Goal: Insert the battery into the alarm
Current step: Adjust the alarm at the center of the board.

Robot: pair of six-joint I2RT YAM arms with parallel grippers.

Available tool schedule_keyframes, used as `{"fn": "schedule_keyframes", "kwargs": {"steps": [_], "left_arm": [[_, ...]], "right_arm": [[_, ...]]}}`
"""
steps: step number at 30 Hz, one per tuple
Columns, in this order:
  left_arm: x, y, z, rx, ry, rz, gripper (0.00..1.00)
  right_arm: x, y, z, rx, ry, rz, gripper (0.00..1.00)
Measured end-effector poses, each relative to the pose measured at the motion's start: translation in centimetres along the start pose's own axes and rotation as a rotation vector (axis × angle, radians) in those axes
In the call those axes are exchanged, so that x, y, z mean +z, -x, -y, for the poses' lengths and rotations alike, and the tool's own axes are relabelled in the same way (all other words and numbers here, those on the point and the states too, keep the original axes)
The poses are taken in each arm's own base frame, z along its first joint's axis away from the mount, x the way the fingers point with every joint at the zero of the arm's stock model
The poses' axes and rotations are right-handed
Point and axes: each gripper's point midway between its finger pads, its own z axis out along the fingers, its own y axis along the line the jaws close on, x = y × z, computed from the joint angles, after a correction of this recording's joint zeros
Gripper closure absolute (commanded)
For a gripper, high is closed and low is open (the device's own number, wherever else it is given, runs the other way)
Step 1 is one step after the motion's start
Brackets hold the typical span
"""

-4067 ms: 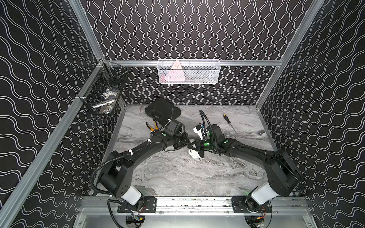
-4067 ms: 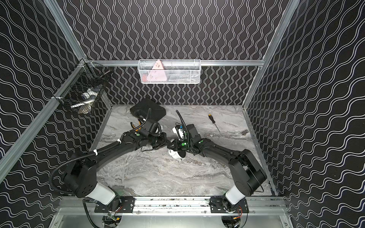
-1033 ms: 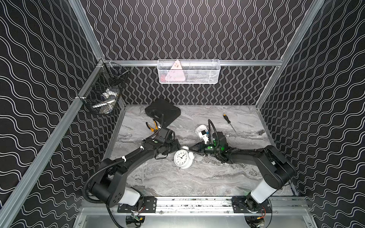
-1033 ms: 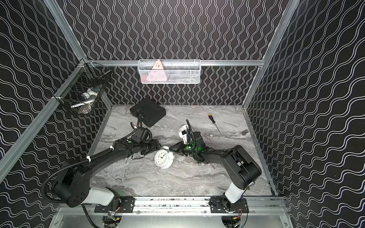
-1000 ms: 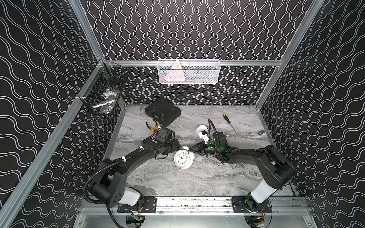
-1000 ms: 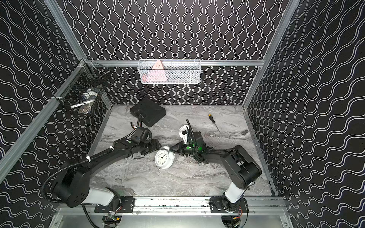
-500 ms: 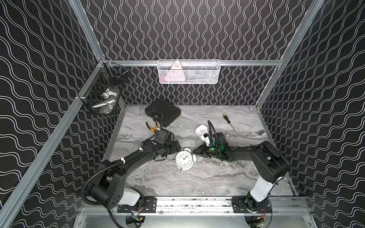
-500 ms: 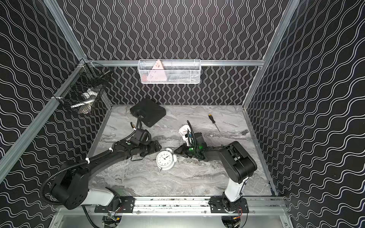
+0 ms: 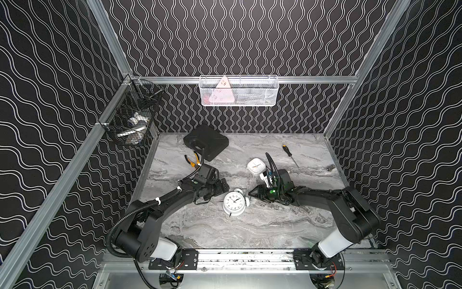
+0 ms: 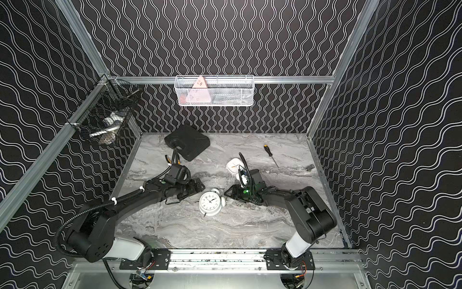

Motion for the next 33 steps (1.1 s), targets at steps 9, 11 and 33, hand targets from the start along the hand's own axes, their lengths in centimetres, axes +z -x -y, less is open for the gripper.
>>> {"fn": "schedule_keyframes", "kwargs": {"steps": [9, 11, 33], "left_arm": [[1.3, 0.0, 0.2, 0.0, -0.017, -0.016, 0.43], [1.5, -0.1, 0.2, 0.0, -0.021, -0.023, 0.44], [-3.4, 4.1, -2.9, 0.032, 0.145, 0.251, 0.01]], "right_arm": [[-0.6, -6.0, 0.6, 0.025, -0.039, -0.081, 0.76], [0.1, -6.6, 0.2, 0.031, -0.042, -0.11, 0.77], [5.3, 3.6, -3.5, -0.085, -0.007, -0.046, 0.72]]}}
